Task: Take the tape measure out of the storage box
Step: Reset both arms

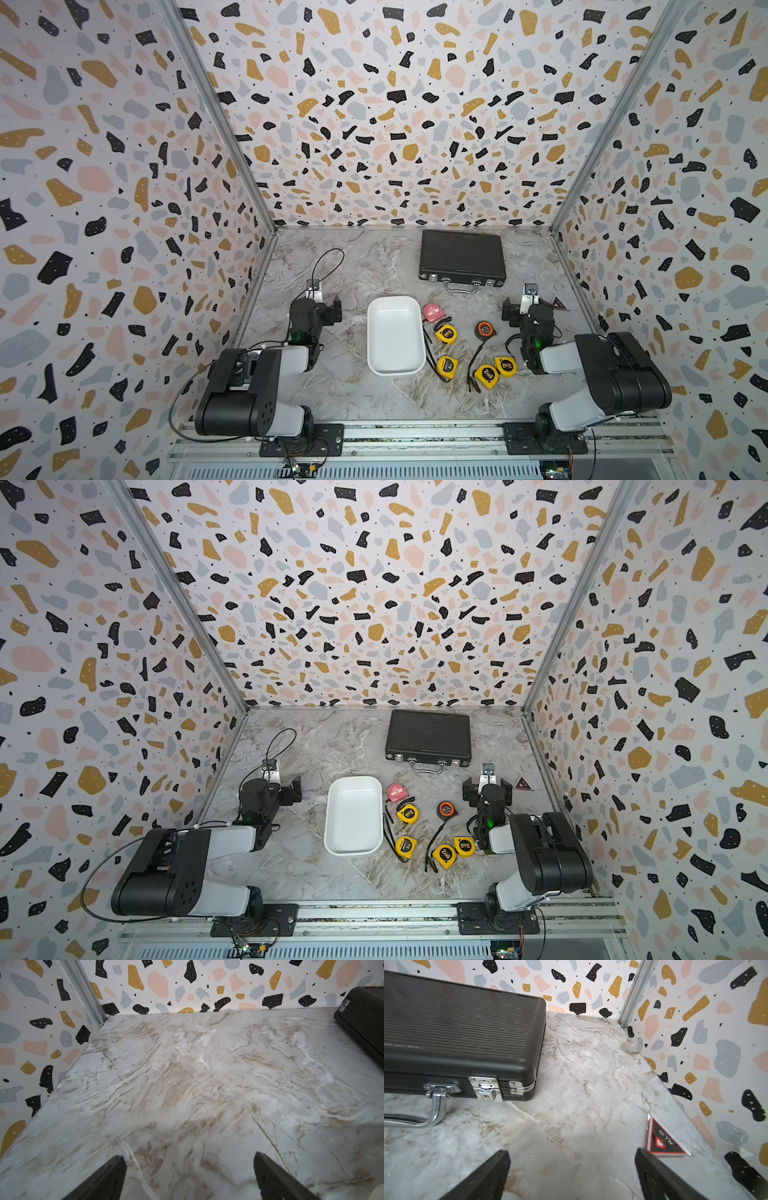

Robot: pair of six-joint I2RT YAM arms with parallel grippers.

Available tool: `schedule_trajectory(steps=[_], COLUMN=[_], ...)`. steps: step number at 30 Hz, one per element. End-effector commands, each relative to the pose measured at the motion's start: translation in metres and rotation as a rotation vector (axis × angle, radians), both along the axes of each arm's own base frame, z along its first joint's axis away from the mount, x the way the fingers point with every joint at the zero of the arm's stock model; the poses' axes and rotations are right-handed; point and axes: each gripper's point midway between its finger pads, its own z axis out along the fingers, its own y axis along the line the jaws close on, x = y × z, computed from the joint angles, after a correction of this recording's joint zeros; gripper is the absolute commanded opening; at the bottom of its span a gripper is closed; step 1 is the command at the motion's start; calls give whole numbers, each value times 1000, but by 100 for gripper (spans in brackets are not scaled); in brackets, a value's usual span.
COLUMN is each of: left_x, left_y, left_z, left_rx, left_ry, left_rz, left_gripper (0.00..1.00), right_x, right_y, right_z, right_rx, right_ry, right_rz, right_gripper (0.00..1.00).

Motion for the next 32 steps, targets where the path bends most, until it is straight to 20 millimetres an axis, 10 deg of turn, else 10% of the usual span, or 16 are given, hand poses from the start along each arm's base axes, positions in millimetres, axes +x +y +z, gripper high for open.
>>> schedule_trajectory(steps=[1,32], left_x=[7,6], left_y=[2,1], left_z=[12,13], left_rx=[-7,-6], left_ry=[-43,-53], left_rz=[11,3], left_gripper=[100,100], right_x=[0,0], right_y=[-4,-5], right_z=[9,9], right_rx=[11,19], right_ry=[-33,-38], right_rz=[-25,-22], right_gripper=[99,99])
